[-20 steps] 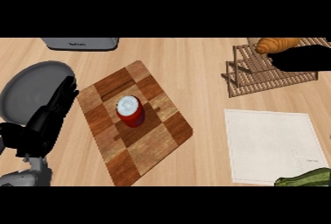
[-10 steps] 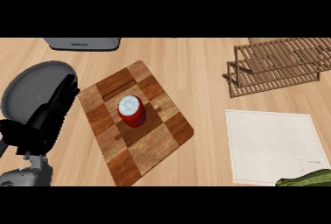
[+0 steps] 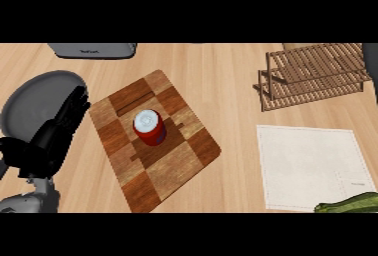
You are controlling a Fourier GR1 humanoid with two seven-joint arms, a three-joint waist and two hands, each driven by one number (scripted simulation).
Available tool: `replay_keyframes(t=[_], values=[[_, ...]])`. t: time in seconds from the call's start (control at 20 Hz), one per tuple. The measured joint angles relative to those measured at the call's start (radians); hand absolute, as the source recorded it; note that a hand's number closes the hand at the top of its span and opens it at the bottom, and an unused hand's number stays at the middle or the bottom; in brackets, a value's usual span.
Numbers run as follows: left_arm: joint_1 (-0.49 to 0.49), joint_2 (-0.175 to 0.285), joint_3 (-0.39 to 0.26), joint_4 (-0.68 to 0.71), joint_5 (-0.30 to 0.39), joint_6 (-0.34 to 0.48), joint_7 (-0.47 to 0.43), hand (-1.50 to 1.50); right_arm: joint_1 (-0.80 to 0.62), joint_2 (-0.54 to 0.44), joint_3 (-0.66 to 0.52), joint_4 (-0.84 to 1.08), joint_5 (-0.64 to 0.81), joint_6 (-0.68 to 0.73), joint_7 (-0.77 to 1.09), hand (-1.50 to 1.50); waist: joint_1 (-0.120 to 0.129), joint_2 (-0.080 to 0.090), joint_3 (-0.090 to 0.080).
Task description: Pick the croissant from the placemat and place it in the tiered shelf
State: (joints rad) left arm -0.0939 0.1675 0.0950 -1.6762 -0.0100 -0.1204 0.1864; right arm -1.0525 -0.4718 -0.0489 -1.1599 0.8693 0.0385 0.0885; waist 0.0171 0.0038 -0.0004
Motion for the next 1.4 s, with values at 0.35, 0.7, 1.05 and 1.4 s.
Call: replay_keyframes(t=[0.35, 0.7, 1.05, 1.4], values=[[-0.004, -0.004, 0.001, -0.003, 0.000, 0.001, 0.007, 0.00, 0.008, -0.034, 0.061, 0.115, 0.012, 0.117, -0.139, 1.50, -0.004, -0.001, 0.000], [0.001, -0.001, 0.012, -0.011, 0.003, -0.003, 0.007, 0.00, 0.029, -0.050, 0.027, 0.191, 0.034, 0.119, -0.149, 1.50, -0.008, -0.002, 0.000], [0.019, -0.013, -0.002, -0.019, -0.010, 0.001, -0.003, 0.00, 0.057, -0.112, -0.030, 0.246, 0.134, -0.035, -0.020, -1.50, -0.006, 0.000, -0.001], [0.016, -0.013, 0.002, -0.018, -0.005, -0.002, 0.003, 0.00, 0.041, -0.225, 0.099, 0.298, 0.325, 0.095, 0.019, -1.50, -0.007, -0.001, -0.001]])
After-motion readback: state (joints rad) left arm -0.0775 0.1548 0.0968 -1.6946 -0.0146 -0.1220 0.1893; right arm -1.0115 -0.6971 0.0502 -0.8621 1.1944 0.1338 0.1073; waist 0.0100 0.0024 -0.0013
